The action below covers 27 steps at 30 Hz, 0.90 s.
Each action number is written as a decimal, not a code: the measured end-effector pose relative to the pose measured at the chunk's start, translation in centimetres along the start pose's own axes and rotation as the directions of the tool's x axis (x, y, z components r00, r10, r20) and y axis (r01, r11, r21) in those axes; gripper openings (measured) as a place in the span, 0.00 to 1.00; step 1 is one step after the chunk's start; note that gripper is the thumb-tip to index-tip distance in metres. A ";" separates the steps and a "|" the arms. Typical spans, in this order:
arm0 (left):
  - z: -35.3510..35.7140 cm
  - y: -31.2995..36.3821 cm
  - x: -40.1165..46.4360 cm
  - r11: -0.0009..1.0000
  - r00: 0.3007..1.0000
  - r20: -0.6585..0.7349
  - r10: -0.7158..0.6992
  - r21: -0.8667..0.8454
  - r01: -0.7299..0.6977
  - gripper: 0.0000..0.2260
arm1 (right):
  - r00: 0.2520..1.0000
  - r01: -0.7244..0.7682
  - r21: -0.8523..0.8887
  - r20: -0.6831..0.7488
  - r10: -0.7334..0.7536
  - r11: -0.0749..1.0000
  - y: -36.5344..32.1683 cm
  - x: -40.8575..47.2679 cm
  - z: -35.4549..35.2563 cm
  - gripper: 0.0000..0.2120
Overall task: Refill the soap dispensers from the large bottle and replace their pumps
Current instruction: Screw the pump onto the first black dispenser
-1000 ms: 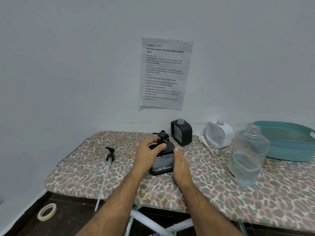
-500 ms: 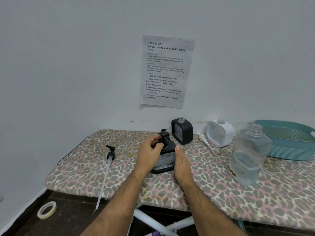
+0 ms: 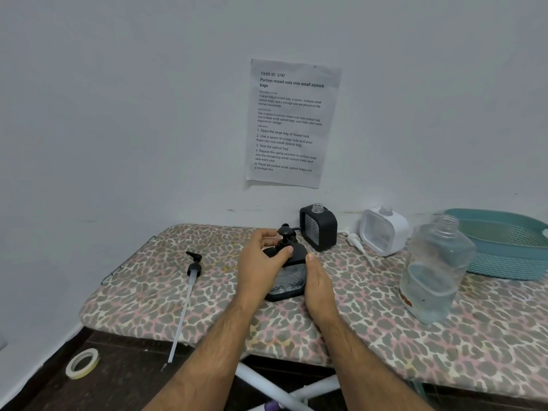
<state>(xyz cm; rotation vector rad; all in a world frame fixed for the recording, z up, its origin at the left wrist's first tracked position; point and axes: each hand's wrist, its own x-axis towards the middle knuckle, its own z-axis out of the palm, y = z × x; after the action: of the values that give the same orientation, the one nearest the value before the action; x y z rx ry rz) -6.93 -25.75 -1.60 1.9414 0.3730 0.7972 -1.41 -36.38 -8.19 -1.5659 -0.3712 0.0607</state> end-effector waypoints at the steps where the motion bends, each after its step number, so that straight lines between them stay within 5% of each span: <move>1: 0.0 0.0 -0.1 1.000 1.000 0.004 -0.002 -0.002 0.002 0.15 | 1.000 0.004 -0.007 0.004 -0.004 1.000 0.0 0.0 0.0 0.12; 17: 0.6 0.2 0.3 0.996 0.998 -0.014 0.063 0.071 -0.062 0.13 | 1.000 0.019 -0.006 0.004 -0.019 1.000 0.8 0.3 0.1 0.21; 27: 0.6 0.4 -0.3 1.000 1.000 -0.017 0.015 -0.011 -0.015 0.12 | 1.000 0.007 -0.019 0.001 -0.007 1.000 0.1 0.1 0.1 0.14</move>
<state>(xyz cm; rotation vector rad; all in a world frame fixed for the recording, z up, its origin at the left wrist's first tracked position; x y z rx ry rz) -6.79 -26.45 -1.57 1.9303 0.3637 0.8246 -1.35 -36.26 -8.28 -1.5831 -0.3790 0.0524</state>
